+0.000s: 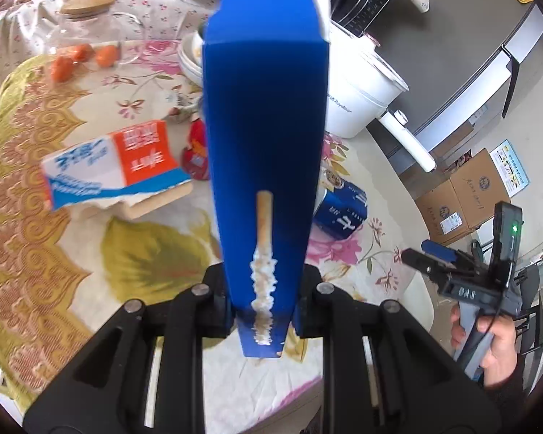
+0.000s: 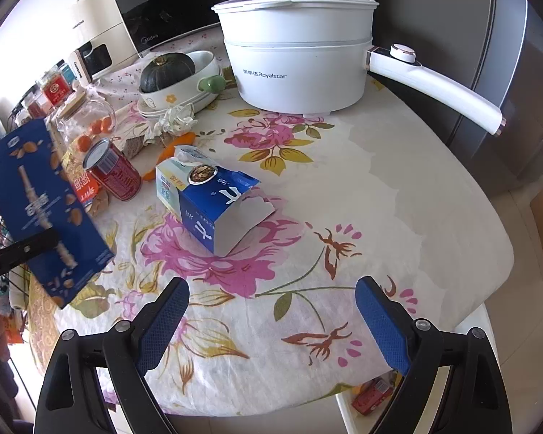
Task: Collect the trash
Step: 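Grasp the blue biscuit box with the left tool and lift it, then grasp the blue-and-white snack box with the right tool while the left tool holds the biscuit box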
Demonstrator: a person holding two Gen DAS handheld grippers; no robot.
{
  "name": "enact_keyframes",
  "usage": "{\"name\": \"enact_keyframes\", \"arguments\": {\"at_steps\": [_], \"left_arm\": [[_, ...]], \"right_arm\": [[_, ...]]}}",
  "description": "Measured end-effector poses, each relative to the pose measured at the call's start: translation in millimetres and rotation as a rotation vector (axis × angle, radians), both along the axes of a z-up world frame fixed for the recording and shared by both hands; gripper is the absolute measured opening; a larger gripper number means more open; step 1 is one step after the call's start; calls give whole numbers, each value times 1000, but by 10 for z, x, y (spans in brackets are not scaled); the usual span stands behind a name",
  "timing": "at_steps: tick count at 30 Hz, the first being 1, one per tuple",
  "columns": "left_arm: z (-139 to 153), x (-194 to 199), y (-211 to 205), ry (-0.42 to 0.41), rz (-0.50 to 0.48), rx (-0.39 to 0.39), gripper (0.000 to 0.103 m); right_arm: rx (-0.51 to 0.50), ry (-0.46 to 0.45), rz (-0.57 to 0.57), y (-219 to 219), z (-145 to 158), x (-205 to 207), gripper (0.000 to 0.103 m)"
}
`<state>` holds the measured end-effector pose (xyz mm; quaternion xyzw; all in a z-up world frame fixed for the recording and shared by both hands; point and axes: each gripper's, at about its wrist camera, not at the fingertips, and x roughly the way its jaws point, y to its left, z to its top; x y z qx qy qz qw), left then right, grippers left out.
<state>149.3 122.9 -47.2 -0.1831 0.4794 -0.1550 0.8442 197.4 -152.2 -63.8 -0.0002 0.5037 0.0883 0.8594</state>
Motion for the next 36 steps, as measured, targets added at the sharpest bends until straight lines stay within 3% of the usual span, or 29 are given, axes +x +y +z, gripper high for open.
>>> {"name": "enact_keyframes", "arguments": {"at_steps": [10, 18, 26, 30, 36], "left_arm": [[71, -393, 356, -26, 85, 59, 25], [28, -353, 383, -25, 105, 66, 25], [10, -295, 408, -25, 87, 65, 25], [-27, -252, 420, -11, 90, 70, 25], [-103, -171, 475, 17, 100, 63, 25]], "right_arm": [[-4, -9, 6, 49, -7, -41, 94], [-50, -40, 88, 205, -40, 149, 94], [-185, -99, 362, 770, -97, 658, 94], [-218, -40, 437, 950, -312, 877, 94], [-251, 81, 437, 1026, -752, 1053, 94]]}}
